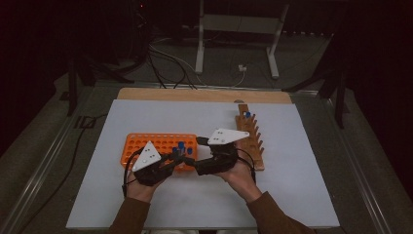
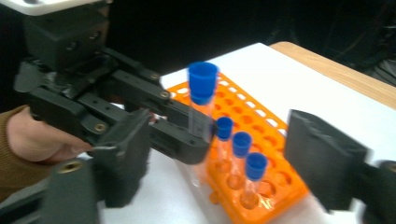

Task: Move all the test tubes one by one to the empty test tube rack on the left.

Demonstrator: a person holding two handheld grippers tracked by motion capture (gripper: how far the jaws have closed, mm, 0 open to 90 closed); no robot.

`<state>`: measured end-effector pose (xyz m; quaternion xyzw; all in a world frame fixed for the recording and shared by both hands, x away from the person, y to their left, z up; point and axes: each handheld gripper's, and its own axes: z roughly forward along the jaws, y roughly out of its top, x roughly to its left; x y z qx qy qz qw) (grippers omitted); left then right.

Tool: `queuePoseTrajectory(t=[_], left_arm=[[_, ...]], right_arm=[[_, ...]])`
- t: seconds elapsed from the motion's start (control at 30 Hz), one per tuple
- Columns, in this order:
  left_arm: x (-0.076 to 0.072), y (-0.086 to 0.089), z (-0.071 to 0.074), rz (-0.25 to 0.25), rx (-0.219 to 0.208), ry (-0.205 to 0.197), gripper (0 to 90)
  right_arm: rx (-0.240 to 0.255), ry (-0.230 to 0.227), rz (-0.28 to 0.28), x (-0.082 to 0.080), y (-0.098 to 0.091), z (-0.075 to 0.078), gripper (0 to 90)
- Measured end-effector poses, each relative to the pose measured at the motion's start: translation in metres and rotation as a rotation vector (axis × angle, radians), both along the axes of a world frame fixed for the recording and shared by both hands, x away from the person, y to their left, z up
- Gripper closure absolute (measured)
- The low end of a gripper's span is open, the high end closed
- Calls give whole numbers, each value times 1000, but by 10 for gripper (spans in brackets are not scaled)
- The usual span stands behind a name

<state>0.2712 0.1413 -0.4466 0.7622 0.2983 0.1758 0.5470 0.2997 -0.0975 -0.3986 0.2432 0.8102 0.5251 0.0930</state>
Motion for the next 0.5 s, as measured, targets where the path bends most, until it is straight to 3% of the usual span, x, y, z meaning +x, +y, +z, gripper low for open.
queuePoseTrajectory(t=[0.5], left_arm=[[4, 21, -1, 49, -25, 17, 778]], right_arm=[[4, 19, -106, 11, -18, -7, 42]])
